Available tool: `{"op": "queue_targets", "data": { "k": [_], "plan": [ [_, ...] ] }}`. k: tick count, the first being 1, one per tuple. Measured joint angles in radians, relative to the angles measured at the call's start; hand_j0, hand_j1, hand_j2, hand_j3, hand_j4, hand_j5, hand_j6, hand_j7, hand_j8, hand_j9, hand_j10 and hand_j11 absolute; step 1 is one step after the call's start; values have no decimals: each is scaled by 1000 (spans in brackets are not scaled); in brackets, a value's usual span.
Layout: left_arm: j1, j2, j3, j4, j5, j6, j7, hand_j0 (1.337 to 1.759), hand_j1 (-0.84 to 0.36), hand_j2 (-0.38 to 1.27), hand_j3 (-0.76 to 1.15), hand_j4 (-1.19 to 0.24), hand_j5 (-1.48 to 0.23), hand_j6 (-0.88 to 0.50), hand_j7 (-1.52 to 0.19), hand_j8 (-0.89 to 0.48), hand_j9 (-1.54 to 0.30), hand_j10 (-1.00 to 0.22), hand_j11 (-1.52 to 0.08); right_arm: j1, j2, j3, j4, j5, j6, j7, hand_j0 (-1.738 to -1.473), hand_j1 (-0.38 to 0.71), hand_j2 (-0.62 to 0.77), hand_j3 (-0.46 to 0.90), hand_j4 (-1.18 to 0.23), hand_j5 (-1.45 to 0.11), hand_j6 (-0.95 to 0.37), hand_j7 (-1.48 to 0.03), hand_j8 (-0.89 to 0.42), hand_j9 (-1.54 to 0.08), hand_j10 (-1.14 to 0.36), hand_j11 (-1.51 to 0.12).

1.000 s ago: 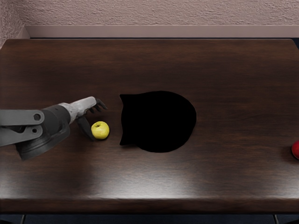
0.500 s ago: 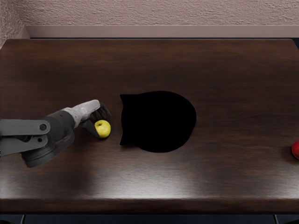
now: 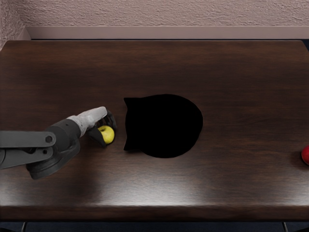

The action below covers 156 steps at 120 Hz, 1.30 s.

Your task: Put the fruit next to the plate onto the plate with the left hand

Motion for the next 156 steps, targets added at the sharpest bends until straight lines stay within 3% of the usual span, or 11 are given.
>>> {"op": "queue_targets", "data": {
  "k": [12,28,54,66,71,80,81,82,100,129,156],
  "plan": [
    [3,0,0,1,4,0,0,1655,-266,334,0,-671,-840,-484,-859,-478,-872,-653,-872,0,0,0,0,0,0,0,-1658,-310,-7,0,-33,-43,-33,-43,-33,-43,-33,-43],
    [15,-1,-1,5,14,1,-1,1649,-201,122,0,-695,-874,-466,-909,-460,-939,-675,-942,0,0,0,0,0,0,0,-1658,-310,-7,0,-33,-43,-33,-43,-33,-43,-33,-43],
    [22,-14,-2,18,21,0,0,1638,-214,110,0,-637,-1022,-396,-1051,-407,-1092,-693,-1100,0,0,0,0,0,0,0,-1658,-310,-7,0,-33,-43,-33,-43,-33,-43,-33,-43],
    [26,-32,-2,28,22,2,2,1639,-278,426,0,-648,-1055,-408,-1088,-400,-1134,-712,-1147,0,0,0,0,0,0,0,-1658,-310,-7,0,-33,-43,-33,-43,-33,-43,-33,-43],
    [30,-42,-2,33,27,5,3,1659,-330,475,122,-649,-1049,-387,-1101,-433,-1142,-674,-1167,0,0,0,0,0,0,0,-1658,-310,-7,0,-33,-43,-33,-43,-33,-43,-33,-43],
    [30,-43,-3,40,27,3,2,1642,-362,563,142,-618,-1081,-358,-1144,-412,-1174,-668,-1196,0,0,0,0,0,0,0,-1658,-310,-7,0,-33,-43,-33,-43,-33,-43,-33,-43],
    [30,-43,-3,41,27,3,2,1639,-379,598,146,-604,-1086,-338,-1148,-428,-1176,-662,-1199,0,0,0,0,0,0,0,-1658,-310,-7,0,-33,-43,-33,-43,-33,-43,-33,-43],
    [30,-43,-3,42,26,3,2,1639,-409,830,140,-606,-1088,-345,-1150,-394,-1178,-652,-1201,0,0,0,0,0,0,0,-1658,-310,-7,0,-33,-43,-33,-43,-33,-43,-33,-43],
    [27,-42,-8,44,17,2,0,1640,-228,521,67,-724,-1099,-447,-1153,-455,-1192,-762,-1215,0,0,0,0,0,0,0,-1658,-310,-7,0,-33,-43,-33,-43,-33,-43,-33,-43],
    [19,-21,-81,35,12,-25,-1,1639,-264,512,21,-731,-1090,-450,-1152,-438,-1198,-746,-1232,0,0,0,0,0,0,0,-1658,-310,-7,0,-33,-43,-33,-43,-33,-43,-33,-43],
    [16,9,-218,28,-81,-144,-2,1646,-202,528,7,-759,-1092,-483,-1146,-481,-1197,-799,-1210,0,0,0,0,0,0,0,-1658,-310,-7,0,-33,-43,-33,-43,-33,-43,-33,-43]
  ]
}}
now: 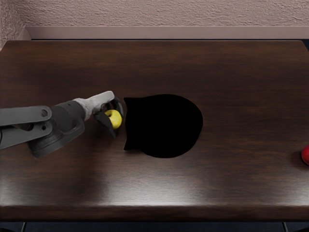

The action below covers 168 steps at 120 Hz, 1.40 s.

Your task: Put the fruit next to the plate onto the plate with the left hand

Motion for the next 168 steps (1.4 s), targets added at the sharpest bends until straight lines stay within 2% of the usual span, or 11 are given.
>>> {"op": "queue_targets", "data": {
  "k": [15,19,23,32,43,49,72,103,115,136,168],
  "plan": [
    [-17,3,-69,-1,-59,-60,0,1648,-198,561,4,-766,-1094,-480,-1140,-501,-1195,-821,-1201,0,0,0,0,0,0,0,-1658,-310,-7,0,-33,-43,-33,-43,-33,-43,-33,-43],
    [-31,1,-80,-2,-72,-71,0,1650,-259,667,3,-764,-1087,-477,-1133,-484,-1188,-816,-1194,0,0,0,0,0,0,0,-1658,-310,-7,0,-33,-43,-33,-43,-33,-43,-33,-43],
    [-43,-5,-89,-1,-81,-80,0,1650,-247,631,3,-707,-1097,-428,-1133,-440,-1181,-779,-1188,0,0,0,0,0,0,0,-1658,-310,-7,0,-33,-43,-33,-43,-33,-43,-33,-43],
    [-56,-32,-99,1,-92,-93,1,1647,-217,532,2,-710,-1112,-441,-1134,-458,-1179,-798,-1202,0,0,0,0,0,0,0,-1658,-310,-7,0,-33,-43,-33,-43,-33,-43,-33,-43],
    [-63,-79,-105,8,-99,-99,1,1644,-302,638,1,-687,-1122,-414,-1147,-414,-1180,-776,-1212,0,0,0,0,0,0,0,-1658,-310,-6,0,-33,-43,-33,-43,-33,-43,-33,-43],
    [-65,-116,-105,16,-98,-100,2,1642,-264,581,1,-677,-1125,-405,-1153,-400,-1184,-765,-1221,0,0,0,0,0,0,0,-1658,-310,-6,0,-33,-43,-33,-43,-33,-43,-33,-43],
    [-88,-237,-101,82,-98,-104,2,1637,-336,508,0,-596,-1161,-335,-1170,-354,-1193,-692,-1239,0,0,0,0,0,0,0,-1658,-310,-7,0,-33,-43,-33,-43,-33,-43,-33,-43],
    [-75,-257,-97,143,-92,-123,4,1634,-339,488,0,-582,-1157,-321,-1169,-342,-1194,-686,-1227,0,0,0,0,0,0,0,-1658,-310,-7,0,-33,-43,-33,-43,-33,-43,-33,-43],
    [-75,-257,-97,150,-96,-122,3,1639,-278,384,0,-632,-1050,-381,-1058,-400,-1089,-681,-1114,0,0,0,0,0,0,0,-1658,-310,-7,0,-33,-43,-33,-43,-33,-43,-33,-43],
    [-74,-257,-98,154,-102,-119,2,1649,-234,221,0,-575,-840,-457,-844,-469,-862,-592,-873,0,0,0,0,0,0,0,-1658,-310,-7,0,-33,-43,-33,-43,-33,-43,-33,-43],
    [-74,-256,-99,155,-103,-117,2,1656,-59,103,0,-365,-500,-333,-501,-336,-505,-370,-508,0,0,0,0,0,0,0,-1658,-310,-7,0,-33,-43,-33,-43,-33,-43,-33,-43]
  ]
}}
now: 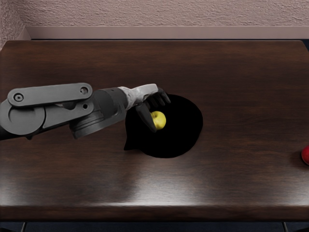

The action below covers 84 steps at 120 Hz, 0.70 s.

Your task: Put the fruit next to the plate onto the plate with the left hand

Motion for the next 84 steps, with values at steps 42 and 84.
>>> {"op": "queue_targets", "data": {
  "k": [42,84],
  "plan": [
    [7,116,-98,-1,-119,-75,0,1658,30,61,0,-272,-357,-267,-358,-267,-358,-273,-359,0,0,0,0,0,0,0,-1658,-310,-7,0,-33,-43,-33,-43,-33,-43,-33,-43],
    [268,331,-483,-4,-494,-463,0,1658,46,53,0,-255,-331,-254,-331,-254,-331,-255,-331,0,0,0,0,0,0,0,-1658,-310,-7,0,-33,-43,-33,-43,-33,-43,-33,-43]
  ]
}}
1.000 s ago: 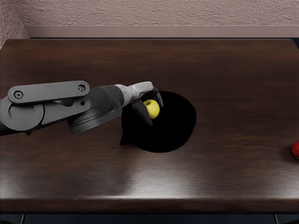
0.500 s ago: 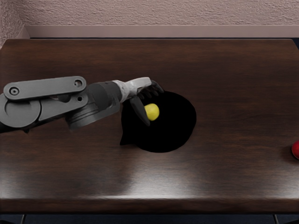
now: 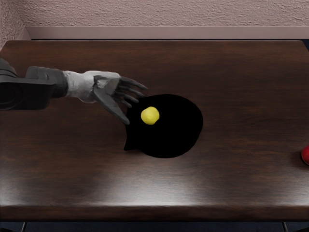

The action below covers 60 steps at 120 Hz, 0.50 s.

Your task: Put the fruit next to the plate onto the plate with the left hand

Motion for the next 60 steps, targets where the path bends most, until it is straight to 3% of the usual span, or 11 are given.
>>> {"op": "queue_targets", "data": {
  "k": [25,60],
  "plan": [
    [123,65,-89,91,-222,-276,0,1658,49,51,0,-251,-327,-251,-327,-251,-327,-251,-327,0,0,0,0,0,0,0,-1658,-310,-7,0,-33,-43,-33,-43,-33,-43,-33,-43],
    [218,190,-123,265,-454,-346,0,1658,51,50,0,-248,-324,-248,-324,-248,-324,-248,-324,0,0,0,0,0,0,0,-1658,-310,-7,0,-33,-43,-33,-43,-33,-43,-33,-43]
  ]
}}
